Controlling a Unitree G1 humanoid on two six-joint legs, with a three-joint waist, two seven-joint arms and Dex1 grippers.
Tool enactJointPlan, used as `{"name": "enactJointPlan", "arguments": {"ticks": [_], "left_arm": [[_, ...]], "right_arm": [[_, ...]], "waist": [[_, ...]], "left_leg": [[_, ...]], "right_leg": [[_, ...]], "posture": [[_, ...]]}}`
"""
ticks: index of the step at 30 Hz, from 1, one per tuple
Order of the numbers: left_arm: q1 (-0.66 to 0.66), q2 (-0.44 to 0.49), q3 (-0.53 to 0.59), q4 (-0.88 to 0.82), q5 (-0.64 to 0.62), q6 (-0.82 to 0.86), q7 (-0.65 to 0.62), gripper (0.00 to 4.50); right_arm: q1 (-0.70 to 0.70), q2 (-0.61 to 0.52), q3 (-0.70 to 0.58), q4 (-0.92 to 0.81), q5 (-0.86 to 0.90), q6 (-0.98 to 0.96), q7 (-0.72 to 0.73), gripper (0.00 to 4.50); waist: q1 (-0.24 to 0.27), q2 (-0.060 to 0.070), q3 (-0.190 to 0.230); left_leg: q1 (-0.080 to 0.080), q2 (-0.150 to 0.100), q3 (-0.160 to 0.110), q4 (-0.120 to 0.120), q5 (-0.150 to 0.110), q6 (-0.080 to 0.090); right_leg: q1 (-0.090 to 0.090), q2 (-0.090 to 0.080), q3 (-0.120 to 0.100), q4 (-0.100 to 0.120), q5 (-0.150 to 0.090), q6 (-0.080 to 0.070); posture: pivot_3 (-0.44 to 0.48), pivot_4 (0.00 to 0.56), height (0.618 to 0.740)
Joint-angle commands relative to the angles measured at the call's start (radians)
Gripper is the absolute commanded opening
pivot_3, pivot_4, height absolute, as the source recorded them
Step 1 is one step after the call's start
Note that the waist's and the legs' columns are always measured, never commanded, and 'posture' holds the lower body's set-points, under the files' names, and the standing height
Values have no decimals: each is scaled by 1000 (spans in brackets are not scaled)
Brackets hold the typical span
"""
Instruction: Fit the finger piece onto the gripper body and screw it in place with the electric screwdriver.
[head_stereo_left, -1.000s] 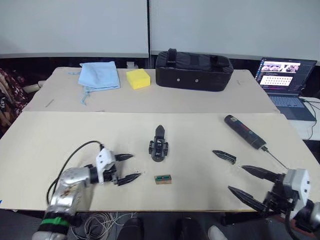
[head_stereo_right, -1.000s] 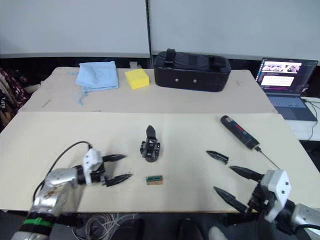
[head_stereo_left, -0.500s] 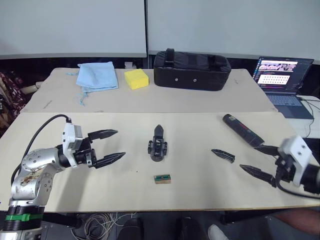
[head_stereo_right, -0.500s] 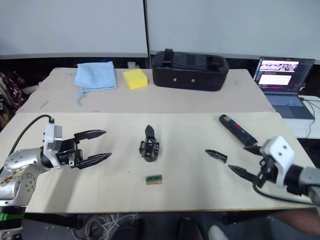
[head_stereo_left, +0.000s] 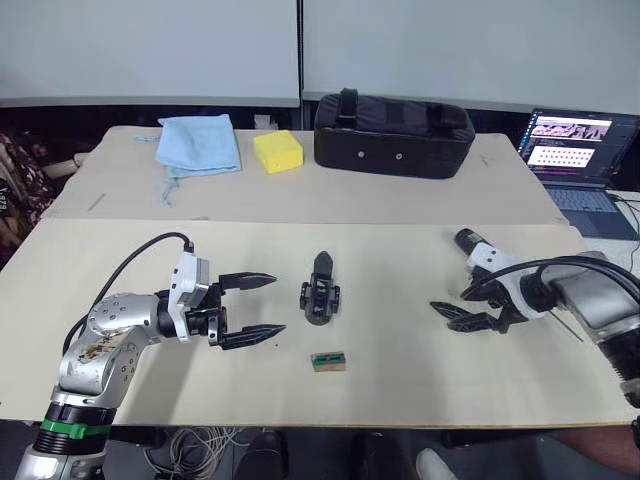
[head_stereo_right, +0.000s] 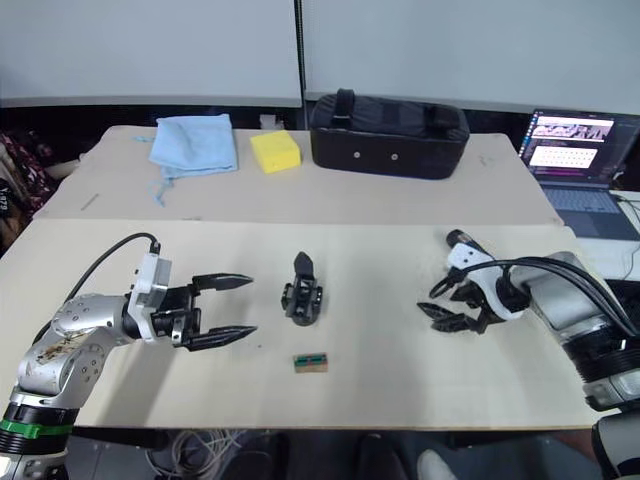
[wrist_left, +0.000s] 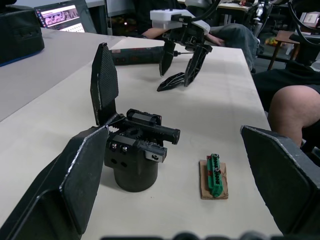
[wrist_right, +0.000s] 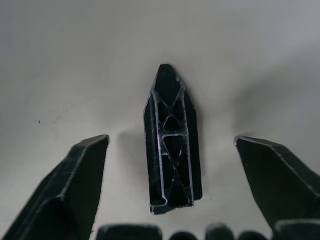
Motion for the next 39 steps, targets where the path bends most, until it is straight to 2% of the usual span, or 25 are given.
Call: {"name": "enactJointPlan", "arguments": {"ticks": [1,6,7,10,14,16,17,19,23,25,30,34,39], "left_arm": [[20,18,34,-46,-17,8,5,4500],[22,11,42,-46,-18,3,10,4500],[13,-3,51,-46,-36,14,26,4500],[-36,-67,98,-65,-149,100,139,4500],[-127,-180,174,-107,-331,235,394,4500],[-173,-225,186,-122,-359,271,517,4500],[-195,-247,185,-126,-369,288,576,4500],[-241,-304,171,-127,-371,314,695,4500],[-337,-442,131,-115,-380,324,845,4500],[-384,-486,113,-98,-373,324,877,4500],[-437,-514,89,-63,-344,336,899,4500],[-477,-533,85,-36,-344,340,914,4500],[-457,-531,76,-36,-344,370,923,4500]], "right_arm": [[-4,-24,27,9,-66,-57,43,2928],[31,-33,4,-26,-73,-107,99,1179],[39,-35,-5,-38,-74,-113,99,1111],[76,-31,-82,-71,-53,-154,64,1111],[113,51,-313,-209,73,-187,-43,1111],[102,138,-429,-315,130,-166,-161,1111],[79,188,-477,-361,152,-86,-243,1111],[37,284,-522,-451,155,-54,-383,1111],[-32,409,-452,-593,104,-82,-532,1111],[-61,462,-407,-619,86,-62,-590,1111],[-75,519,-290,-629,17,-120,-637,1111],[-64,531,-272,-651,21,-99,-647,1111],[-53,538,-259,-665,23,-102,-648,1111]], "waist": [[1,0,0],[7,0,0],[8,0,0],[11,0,0],[8,-1,1],[1,-1,1],[-1,-1,1],[-2,-1,1],[3,-2,1],[6,-2,1],[6,-2,1],[7,-2,1],[6,-2,1]], "left_leg": [[0,0,0,0,0,0],[0,0,0,6,0,0],[0,1,0,7,0,0],[0,1,0,7,0,0],[0,1,0,10,0,0],[0,1,0,10,0,0],[0,1,0,10,0,0],[1,1,0,11,0,0],[1,1,-1,11,0,0],[1,1,-1,12,0,0],[1,0,-1,12,0,0],[1,0,-1,12,0,0],[1,0,-1,12,0,0]], "right_leg": [[0,0,0,0,0,0],[-1,0,0,7,-5,-7],[-1,0,0,8,-5,-7],[-1,0,0,9,-5,-7],[0,0,0,10,0,1],[0,1,2,12,1,2],[0,2,3,12,1,2],[0,3,4,13,1,2],[1,4,4,13,1,2],[1,4,4,12,1,2],[1,4,5,12,2,1],[1,5,5,12,3,0],[1,4,5,12,3,0]], "posture": [[0,150,740],[0,150,740],[0,150,740],[0,150,740],[0,150,740],[0,150,740],[0,150,740],[0,150,740],[0,150,740],[0,150,740],[0,150,740],[0,150,740],[0,150,740]]}}
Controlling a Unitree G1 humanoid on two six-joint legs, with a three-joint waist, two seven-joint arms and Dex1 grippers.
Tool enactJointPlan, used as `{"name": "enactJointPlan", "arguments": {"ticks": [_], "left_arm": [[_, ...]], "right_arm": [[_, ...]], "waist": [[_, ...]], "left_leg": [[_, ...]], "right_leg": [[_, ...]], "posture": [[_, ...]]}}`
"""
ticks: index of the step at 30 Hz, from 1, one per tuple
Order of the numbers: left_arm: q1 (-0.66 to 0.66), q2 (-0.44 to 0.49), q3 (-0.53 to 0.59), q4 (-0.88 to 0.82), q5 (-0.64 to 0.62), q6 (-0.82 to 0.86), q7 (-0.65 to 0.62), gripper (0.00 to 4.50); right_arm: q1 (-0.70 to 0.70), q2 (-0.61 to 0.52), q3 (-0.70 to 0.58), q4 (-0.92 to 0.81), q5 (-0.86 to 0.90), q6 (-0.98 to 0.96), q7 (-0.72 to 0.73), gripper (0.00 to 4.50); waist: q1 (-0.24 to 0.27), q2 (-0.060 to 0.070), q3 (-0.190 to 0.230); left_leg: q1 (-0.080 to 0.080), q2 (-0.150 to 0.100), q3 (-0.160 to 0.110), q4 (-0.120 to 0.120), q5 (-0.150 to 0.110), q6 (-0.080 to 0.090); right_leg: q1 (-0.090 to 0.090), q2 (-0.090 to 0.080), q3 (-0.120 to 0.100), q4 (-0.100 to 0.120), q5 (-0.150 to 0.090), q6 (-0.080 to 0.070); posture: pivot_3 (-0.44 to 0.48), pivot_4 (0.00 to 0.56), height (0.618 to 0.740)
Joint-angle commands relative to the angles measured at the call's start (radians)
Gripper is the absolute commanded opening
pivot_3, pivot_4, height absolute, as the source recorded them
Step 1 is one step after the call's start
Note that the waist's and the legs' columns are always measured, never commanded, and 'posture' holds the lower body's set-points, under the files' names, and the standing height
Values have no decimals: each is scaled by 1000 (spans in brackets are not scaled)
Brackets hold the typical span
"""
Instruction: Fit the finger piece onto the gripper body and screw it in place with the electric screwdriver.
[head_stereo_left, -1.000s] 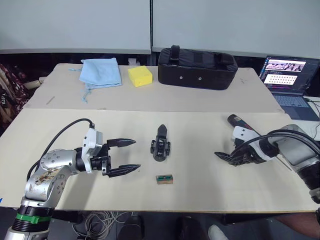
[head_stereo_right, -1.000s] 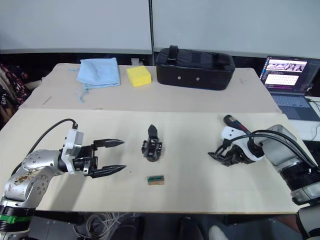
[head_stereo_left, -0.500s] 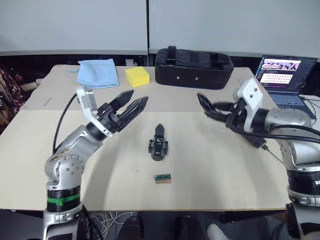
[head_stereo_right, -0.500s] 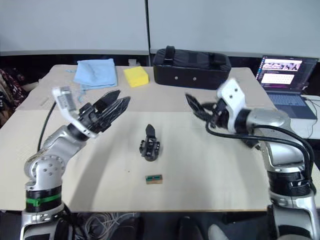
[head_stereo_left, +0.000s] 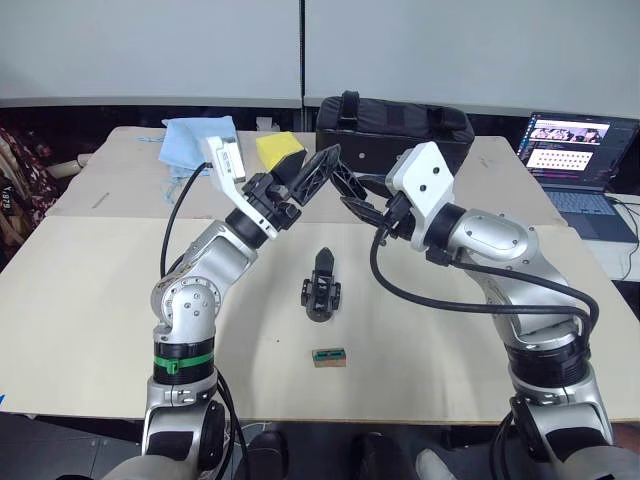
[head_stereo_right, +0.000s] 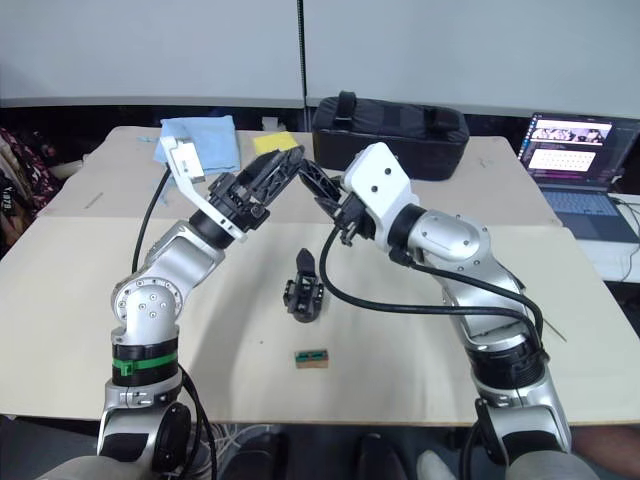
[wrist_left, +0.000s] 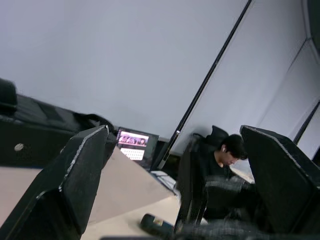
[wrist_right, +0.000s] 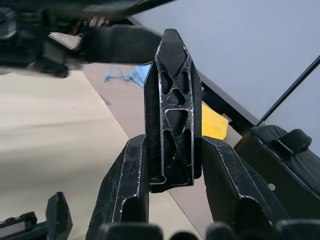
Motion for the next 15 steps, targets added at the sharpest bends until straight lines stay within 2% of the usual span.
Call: {"name": "enactJointPlan", "arguments": {"ticks": [1,3,9,10,12,14,15], "left_arm": [[4,-2,-8,-26,-9,19,2,3969],[6,-7,-6,-31,-15,20,-2,3251],[1,1,3,-31,-19,33,-5,276],[-1,4,5,-31,-19,30,-7,0],[-7,23,12,-27,-11,16,-27,0],[-16,47,36,-9,-23,14,-48,0],[-24,65,49,4,-26,13,-62,0]], "right_arm": [[-13,-1,-9,-34,-7,-20,-9,1111],[-9,-4,-3,-36,-7,-25,0,1111],[-7,-6,10,-40,-10,-18,3,1111],[-7,-9,14,-42,-12,-12,6,1111],[0,-11,12,-50,-2,17,10,1111],[3,-8,-13,-56,7,24,2,2154],[-2,-15,-34,-56,9,12,1,2490]], "waist": [[-2,0,0],[-4,0,0],[-6,0,0],[-6,0,0],[-6,0,0],[-9,0,0],[-12,0,0]], "left_leg": [[0,0,0,0,0,0],[0,0,0,0,0,0],[0,1,0,0,0,0],[0,1,0,0,0,0],[0,1,0,0,0,0],[0,1,0,0,0,0],[0,1,0,0,0,0]], "right_leg": [[0,0,0,0,0,0],[0,1,0,0,0,0],[0,1,0,0,0,0],[0,1,0,0,0,0],[0,1,0,0,0,0],[0,1,0,0,0,0],[0,1,0,0,0,0]], "posture": [[0,150,740],[0,150,740],[0,150,740],[0,150,740],[0,150,740],[0,150,740],[0,150,740]]}}
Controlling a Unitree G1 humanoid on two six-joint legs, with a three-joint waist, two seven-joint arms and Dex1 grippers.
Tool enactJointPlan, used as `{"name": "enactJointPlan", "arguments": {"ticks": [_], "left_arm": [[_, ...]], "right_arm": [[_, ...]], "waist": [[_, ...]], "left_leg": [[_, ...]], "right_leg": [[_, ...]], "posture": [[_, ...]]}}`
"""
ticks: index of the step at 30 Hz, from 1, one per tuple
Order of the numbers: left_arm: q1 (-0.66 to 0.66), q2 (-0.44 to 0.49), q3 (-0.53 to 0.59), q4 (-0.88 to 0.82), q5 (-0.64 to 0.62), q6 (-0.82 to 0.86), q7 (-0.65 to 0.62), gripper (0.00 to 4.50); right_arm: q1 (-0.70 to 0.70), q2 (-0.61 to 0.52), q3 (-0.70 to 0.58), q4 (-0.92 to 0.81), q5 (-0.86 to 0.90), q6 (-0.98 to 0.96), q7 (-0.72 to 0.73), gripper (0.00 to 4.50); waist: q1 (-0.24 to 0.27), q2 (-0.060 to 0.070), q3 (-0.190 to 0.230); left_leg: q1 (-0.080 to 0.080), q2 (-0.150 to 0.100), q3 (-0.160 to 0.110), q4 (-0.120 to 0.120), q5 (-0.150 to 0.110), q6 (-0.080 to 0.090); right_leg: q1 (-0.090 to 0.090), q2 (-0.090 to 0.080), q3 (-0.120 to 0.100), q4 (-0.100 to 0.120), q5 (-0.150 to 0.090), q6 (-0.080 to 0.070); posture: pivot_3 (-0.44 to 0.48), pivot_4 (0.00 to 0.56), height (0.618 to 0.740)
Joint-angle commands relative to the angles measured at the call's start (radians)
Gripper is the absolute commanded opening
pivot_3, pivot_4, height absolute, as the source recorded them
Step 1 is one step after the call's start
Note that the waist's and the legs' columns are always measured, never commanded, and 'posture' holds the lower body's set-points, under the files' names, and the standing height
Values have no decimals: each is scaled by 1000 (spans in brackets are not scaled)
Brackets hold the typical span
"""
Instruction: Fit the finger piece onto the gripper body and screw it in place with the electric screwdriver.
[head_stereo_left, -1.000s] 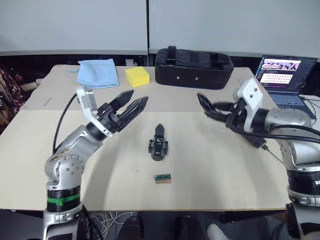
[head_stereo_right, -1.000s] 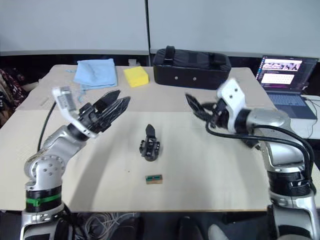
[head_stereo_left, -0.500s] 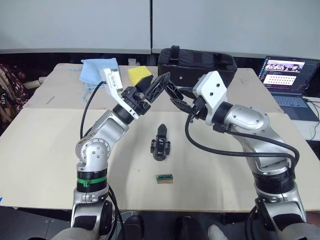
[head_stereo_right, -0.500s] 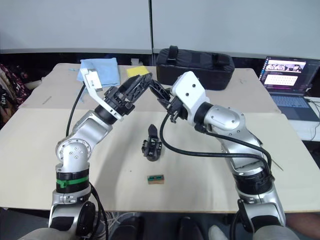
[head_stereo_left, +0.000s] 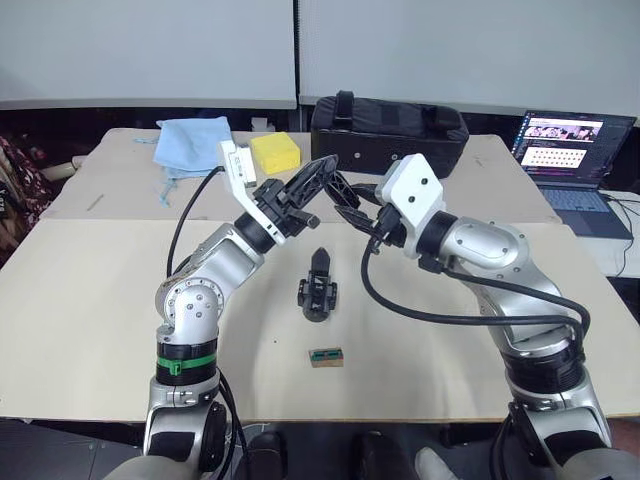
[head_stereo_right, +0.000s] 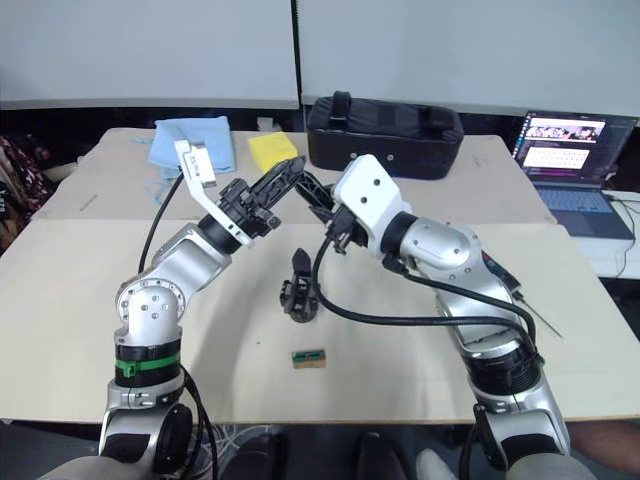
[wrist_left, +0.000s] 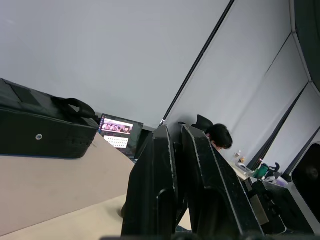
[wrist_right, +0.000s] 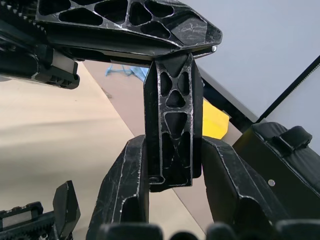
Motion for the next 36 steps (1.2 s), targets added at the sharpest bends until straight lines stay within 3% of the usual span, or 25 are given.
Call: {"name": "enactJointPlan", "arguments": {"ticks": [1,4,6,10,14,20,28,36], "left_arm": [[-45,70,73,20,-10,-21,-54,0],[-72,130,95,55,-46,14,-113,0],[-98,218,100,95,-116,132,-196,0],[-146,353,54,153,-182,303,-378,0],[-164,408,-15,130,-218,420,-519,0],[-148,419,-75,95,-172,440,-602,0],[-129,415,-84,92,-125,452,-572,0],[-119,413,-82,74,-120,461,-569,0]], "right_arm": [[-10,-29,-87,-45,34,-4,11,2877],[-11,-88,-153,-27,113,23,84,3860],[-33,-126,-228,-15,280,123,193,4482],[-125,-161,-315,26,599,461,272,4482],[-182,-168,-276,48,777,715,286,4482],[-215,-55,-237,67,801,789,158,4482],[-214,4,-205,63,827,806,96,4482],[-204,6,-194,72,837,798,79,1951]], "waist": [[-4,0,0],[-2,0,0],[-1,-2,1],[-9,-2,2],[-12,-2,2],[-13,-2,2],[-11,-2,2],[-11,-2,2]], "left_leg": [[0,0,0,0,0,0],[0,0,0,0,0,0],[0,0,0,0,0,0],[0,1,0,0,0,0],[0,1,0,-1,0,0],[0,2,0,-1,0,0],[-1,2,0,-1,0,0],[-1,2,0,-1,0,0]], "right_leg": [[0,0,0,0,0,0],[-1,0,0,0,0,0],[0,0,0,-1,0,0],[-1,0,0,0,-1,-1],[-1,0,0,0,-4,-8],[-2,1,0,1,-4,-8],[-3,1,0,1,-3,-4],[-3,1,0,0,-3,-4]], "posture": [[0,150,740],[0,150,740],[0,150,740],[0,150,740],[0,150,740],[0,150,740],[0,150,740],[0,150,740]]}}
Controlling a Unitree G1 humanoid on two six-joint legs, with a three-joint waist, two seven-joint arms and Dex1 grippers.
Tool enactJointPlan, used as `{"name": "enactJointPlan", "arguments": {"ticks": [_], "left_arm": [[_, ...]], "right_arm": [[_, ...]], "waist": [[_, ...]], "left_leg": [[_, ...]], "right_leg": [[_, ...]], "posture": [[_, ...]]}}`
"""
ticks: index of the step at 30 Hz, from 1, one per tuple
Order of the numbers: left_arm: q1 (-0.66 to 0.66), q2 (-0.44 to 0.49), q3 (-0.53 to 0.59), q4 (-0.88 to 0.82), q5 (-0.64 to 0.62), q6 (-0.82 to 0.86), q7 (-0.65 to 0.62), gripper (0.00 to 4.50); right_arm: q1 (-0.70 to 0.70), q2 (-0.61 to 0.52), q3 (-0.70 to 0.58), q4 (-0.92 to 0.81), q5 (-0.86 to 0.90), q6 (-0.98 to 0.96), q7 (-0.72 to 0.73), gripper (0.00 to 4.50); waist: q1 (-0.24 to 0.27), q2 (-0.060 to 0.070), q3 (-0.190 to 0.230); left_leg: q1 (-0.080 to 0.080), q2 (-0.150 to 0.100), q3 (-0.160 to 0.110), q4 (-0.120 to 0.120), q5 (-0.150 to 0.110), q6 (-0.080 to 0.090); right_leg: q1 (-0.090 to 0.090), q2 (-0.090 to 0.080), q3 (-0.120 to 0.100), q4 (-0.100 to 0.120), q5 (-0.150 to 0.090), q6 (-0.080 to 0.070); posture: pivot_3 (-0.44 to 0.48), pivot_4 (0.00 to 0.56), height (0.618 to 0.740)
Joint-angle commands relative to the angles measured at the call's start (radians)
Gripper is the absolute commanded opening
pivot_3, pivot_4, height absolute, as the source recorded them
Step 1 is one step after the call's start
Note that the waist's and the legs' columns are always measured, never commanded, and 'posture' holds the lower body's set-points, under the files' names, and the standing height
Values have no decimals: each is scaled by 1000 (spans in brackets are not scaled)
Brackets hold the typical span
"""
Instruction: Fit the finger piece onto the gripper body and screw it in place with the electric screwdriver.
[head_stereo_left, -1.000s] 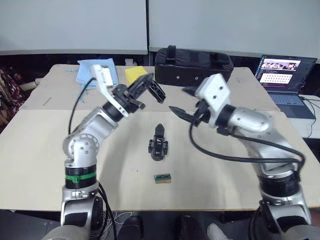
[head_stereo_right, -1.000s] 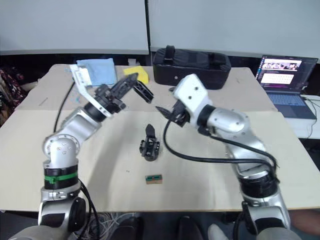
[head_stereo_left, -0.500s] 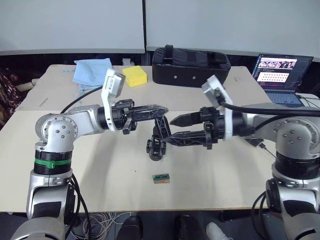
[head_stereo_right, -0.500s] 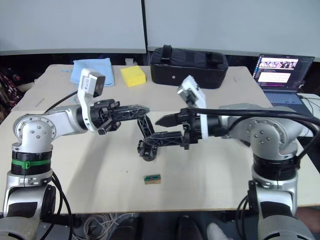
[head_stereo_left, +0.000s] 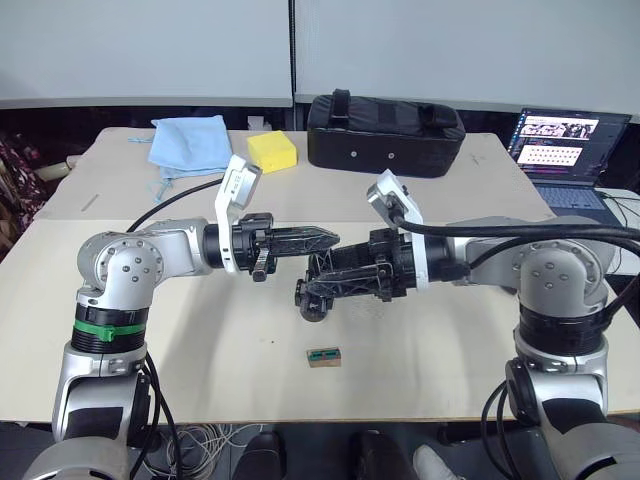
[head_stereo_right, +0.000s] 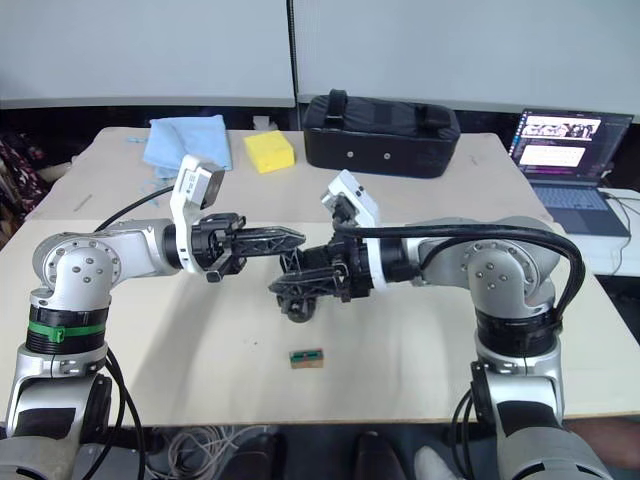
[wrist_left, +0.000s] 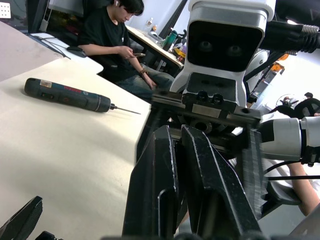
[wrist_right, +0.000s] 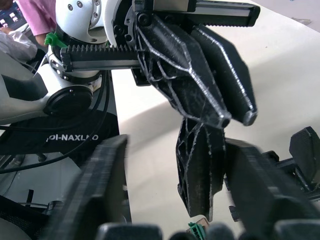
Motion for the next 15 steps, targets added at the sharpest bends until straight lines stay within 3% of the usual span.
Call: {"name": "enactJointPlan", "arguments": {"ticks": [1,4,8,15], "left_arm": [[-1,5,19,-39,-2,-1,2,0],[7,5,21,-53,15,-37,-27,0],[47,-30,35,-86,143,-280,-94,0],[122,34,63,-31,221,-397,-198,3094]], "right_arm": [[-6,-7,-6,-19,29,-6,8,1596],[6,-14,2,-24,27,-21,15,569],[29,-39,10,-39,24,-54,36,432],[96,-112,-3,-55,-8,-196,111,409]], "waist": [[0,0,0],[0,0,0],[1,0,0],[0,0,0]], "left_leg": [[0,0,0,0,0,0],[0,0,0,0,0,0],[0,0,0,0,0,0],[0,0,0,0,0,0]], "right_leg": [[0,0,0,0,0,0],[0,0,0,0,0,0],[0,0,0,0,-2,-3],[0,0,1,-1,-2,-3]], "posture": [[0,150,740],[0,150,740],[0,150,740],[0,150,740]]}}
